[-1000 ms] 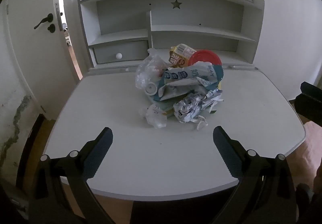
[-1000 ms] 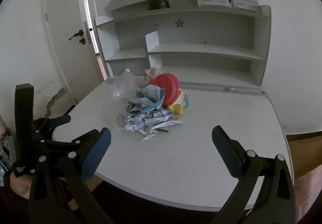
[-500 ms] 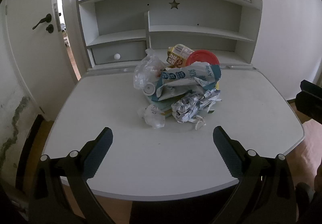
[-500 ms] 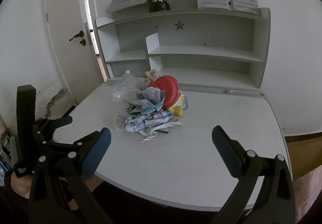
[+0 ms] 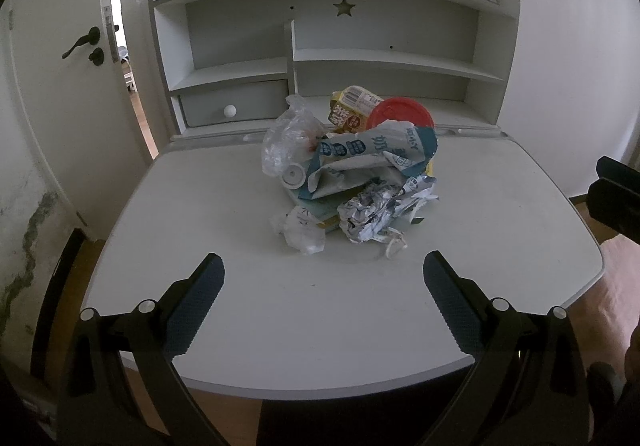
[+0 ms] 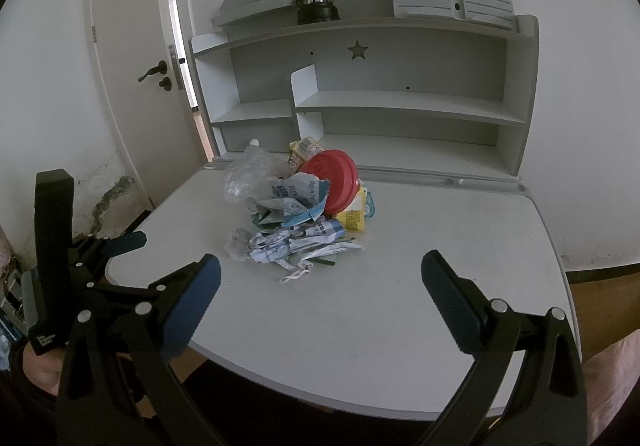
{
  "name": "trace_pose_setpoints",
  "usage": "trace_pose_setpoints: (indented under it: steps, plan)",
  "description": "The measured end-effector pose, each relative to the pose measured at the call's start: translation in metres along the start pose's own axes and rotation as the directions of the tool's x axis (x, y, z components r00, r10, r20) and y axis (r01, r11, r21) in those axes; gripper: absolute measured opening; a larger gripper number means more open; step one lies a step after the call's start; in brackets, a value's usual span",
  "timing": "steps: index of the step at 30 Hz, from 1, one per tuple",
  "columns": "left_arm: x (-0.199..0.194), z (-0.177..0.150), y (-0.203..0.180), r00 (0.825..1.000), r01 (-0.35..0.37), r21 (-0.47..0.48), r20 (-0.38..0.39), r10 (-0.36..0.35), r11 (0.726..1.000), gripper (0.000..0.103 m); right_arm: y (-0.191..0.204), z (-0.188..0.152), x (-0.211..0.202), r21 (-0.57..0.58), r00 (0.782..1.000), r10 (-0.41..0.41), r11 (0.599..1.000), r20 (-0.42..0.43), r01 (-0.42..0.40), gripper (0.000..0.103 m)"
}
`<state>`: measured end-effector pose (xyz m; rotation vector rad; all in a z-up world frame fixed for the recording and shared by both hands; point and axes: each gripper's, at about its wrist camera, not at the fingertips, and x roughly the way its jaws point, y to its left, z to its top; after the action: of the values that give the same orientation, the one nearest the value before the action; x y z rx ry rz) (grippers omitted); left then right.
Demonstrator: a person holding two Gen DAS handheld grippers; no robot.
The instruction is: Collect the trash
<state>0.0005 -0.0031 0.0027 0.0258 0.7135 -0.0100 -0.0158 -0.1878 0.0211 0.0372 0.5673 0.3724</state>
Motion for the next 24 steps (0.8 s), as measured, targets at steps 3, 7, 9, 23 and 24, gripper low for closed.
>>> trace_pose_setpoints:
  steps: [3,7,9,23,24]
  plan:
    - [0.0001,-0.0001,0.0000,1.000,-0.001,0.001,0.001,0.001,1.000,0.097,0.0005,-0.0001,-0.0002,-0.001,1.000,-0.001,1.000,0.000,0.001,0.097]
    - [0.0001,-0.0002,-0.0002,1.000,0.001,0.000,0.001,-0.001,1.000,0.097,0.0009,-0.0004,0.0002,0.000,1.000,-0.002,1.000,0.001,0.002,0.097]
    - [0.0002,-0.0003,-0.0003,1.000,0.000,0.001,0.001,0.000,1.000,0.097,0.0012,-0.0003,0.0000,0.000,1.000,-0.003,1.000,0.000,0.003,0.097]
    - [0.0003,-0.0010,-0.0013,1.000,0.001,0.002,0.001,-0.001,1.000,0.097,0.0015,-0.0001,-0.0003,-0.002,1.000,-0.005,1.000,0.001,0.005,0.097]
    - [0.0003,-0.0011,-0.0013,1.000,0.002,0.002,0.001,-0.002,1.000,0.097,0.0015,-0.0002,-0.0003,-0.001,1.000,-0.005,1.000,0.001,0.005,0.097]
